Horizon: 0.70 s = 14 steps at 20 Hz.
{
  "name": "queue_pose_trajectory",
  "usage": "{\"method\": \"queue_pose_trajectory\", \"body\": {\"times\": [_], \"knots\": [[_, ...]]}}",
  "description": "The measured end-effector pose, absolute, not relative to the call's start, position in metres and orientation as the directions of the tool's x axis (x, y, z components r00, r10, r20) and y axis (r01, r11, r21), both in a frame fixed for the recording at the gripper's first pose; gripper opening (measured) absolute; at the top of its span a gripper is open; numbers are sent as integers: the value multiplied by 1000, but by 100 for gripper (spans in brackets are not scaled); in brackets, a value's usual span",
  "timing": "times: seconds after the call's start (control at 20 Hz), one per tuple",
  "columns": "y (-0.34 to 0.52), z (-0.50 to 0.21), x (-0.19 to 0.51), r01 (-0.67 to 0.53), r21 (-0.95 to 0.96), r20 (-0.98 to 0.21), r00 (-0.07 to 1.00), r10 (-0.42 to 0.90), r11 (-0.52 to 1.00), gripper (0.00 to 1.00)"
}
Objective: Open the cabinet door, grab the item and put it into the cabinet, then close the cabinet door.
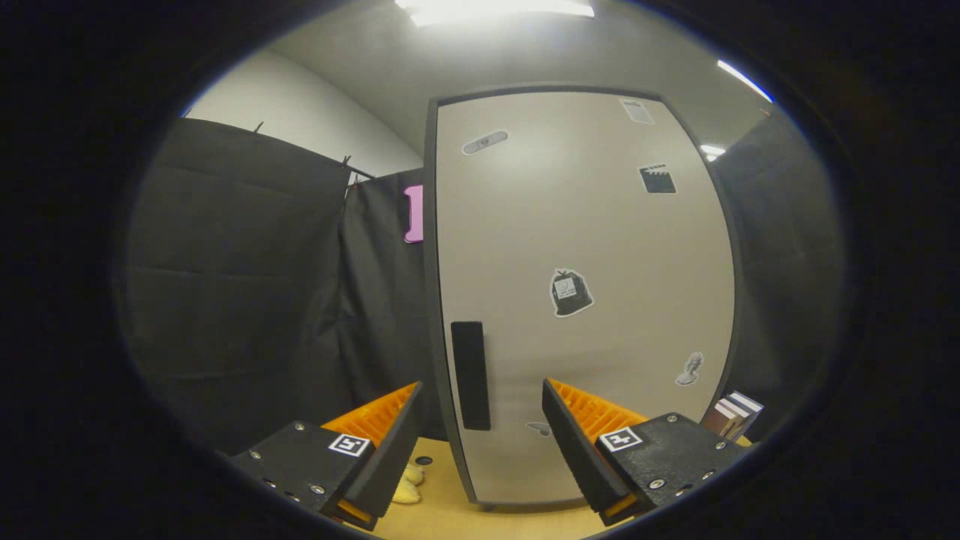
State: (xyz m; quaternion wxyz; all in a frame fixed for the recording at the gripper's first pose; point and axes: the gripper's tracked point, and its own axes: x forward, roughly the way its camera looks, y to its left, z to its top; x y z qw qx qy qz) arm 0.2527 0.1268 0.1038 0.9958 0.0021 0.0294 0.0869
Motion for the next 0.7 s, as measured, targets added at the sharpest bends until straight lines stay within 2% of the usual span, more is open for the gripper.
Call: {"method": "queue_pose_trajectory", "body": {"times": [0.15,0.25,0.55,0.7], "knots": [[132,107,273,-160,4,-55,986,160,987,94],[137,106,287,-154,-5,-59,986,154,988,90],[147,87,317,-148,-57,-118,983,141,987,69],[151,83,325,-149,-42,-132,981,142,988,54]]}}
